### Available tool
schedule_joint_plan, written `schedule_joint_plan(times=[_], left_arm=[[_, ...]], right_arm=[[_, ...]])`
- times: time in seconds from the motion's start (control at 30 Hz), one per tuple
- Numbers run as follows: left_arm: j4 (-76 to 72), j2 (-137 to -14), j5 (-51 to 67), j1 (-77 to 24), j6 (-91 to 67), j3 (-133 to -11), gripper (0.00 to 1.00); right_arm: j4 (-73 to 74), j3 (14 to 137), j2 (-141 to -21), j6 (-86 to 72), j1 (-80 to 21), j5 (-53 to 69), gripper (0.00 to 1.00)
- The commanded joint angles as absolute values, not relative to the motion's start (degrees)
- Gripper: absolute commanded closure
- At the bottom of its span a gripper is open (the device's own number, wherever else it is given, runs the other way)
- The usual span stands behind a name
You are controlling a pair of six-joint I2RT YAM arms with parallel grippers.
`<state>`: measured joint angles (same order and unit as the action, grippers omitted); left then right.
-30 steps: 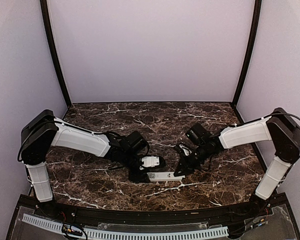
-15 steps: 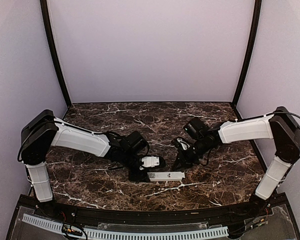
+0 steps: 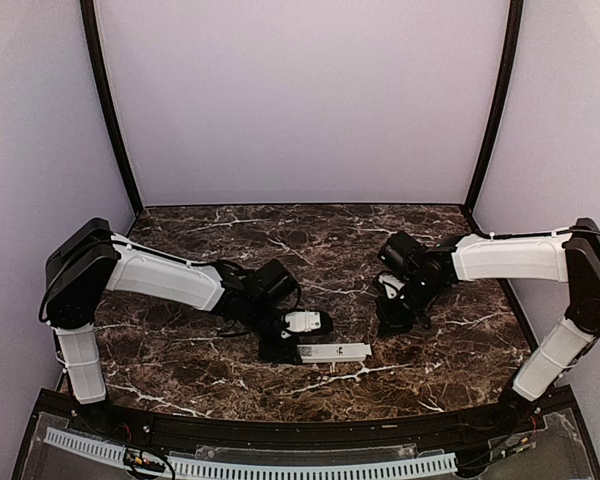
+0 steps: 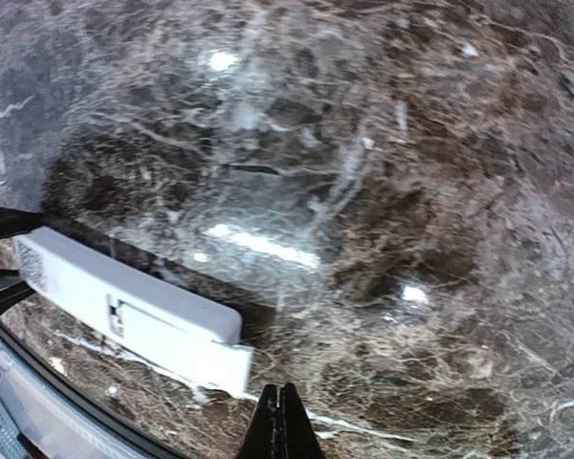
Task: Load the batteries into the remote control
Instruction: Adjust the battery cover on the remote control without the battery cover.
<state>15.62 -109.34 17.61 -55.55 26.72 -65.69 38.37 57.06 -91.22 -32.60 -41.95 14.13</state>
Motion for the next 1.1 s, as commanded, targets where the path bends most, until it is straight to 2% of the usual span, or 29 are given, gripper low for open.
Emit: schedule_joint_plan(times=[0.0, 0.5, 1.07], left_arm=[[19.1, -111.6, 20.4, -55.6, 25.6, -67.2, 0.66], [19.8, -112.0, 20.3, -55.7, 26.2, -67.7, 0.66], [20.5, -112.4, 19.3, -56.2, 27.1, -68.1, 0.65]], right_arm=[[44.8, 57.4, -92.5, -34.4, -43.1, 4.9, 1.00], [42.7, 59.0, -99.9, -36.6, -48.2, 5.7, 1.00], [42.1, 61.2, -101.4, -37.8, -49.9, 6.3, 1.00]])
